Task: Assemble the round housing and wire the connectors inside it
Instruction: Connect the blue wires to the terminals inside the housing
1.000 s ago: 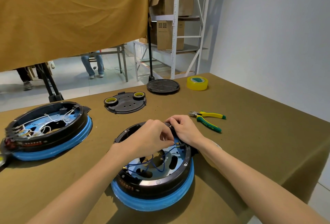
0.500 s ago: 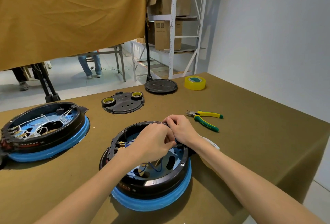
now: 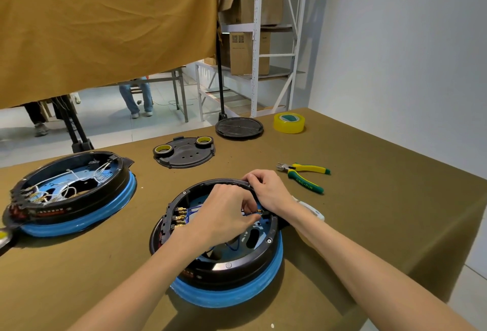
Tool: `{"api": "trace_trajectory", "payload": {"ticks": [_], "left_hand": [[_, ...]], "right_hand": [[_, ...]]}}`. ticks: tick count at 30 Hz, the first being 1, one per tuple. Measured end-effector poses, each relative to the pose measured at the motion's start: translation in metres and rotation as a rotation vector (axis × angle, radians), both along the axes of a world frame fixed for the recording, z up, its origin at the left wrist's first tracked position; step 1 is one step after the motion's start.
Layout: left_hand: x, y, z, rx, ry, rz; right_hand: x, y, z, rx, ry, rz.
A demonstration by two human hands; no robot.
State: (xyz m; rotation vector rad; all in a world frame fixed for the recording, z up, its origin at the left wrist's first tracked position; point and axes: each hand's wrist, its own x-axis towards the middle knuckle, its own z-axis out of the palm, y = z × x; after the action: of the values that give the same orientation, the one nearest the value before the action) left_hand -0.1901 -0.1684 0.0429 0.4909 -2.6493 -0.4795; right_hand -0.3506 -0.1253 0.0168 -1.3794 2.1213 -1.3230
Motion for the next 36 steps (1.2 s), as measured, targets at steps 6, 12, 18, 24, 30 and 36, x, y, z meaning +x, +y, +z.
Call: {"api": "trace_trajectory", "payload": {"ticks": [6,12,18,24,30,36], "left_hand": [[0.007,0.007,0.001,-0.071,0.0,0.055],[0.079,-0.019,-0.01,0.11,0.31,0.134],[0.101,-0.028,-0.026,0.321,0.231,0.229],[0.13,-0.004,-0.045,0.113,0.272,0.233],[0.142,0.0,-0.045,0.037,0.337,0.205],[0.142,0.015,-0.051,-0.055,0.279,0.133]], "right_hand": [[-0.003,0.0,0.017,0.067,0.153,0.061],[0.021,0.044,0.037,0.197,0.495,-0.278],[0.049,0.077,0.014,0.314,0.412,-0.114],[0.03,0.053,0.039,0.154,0.433,-0.232],[0.065,0.076,0.002,0.168,0.44,0.099],[0.045,0.068,0.022,0.024,0.598,-0.038]]}}
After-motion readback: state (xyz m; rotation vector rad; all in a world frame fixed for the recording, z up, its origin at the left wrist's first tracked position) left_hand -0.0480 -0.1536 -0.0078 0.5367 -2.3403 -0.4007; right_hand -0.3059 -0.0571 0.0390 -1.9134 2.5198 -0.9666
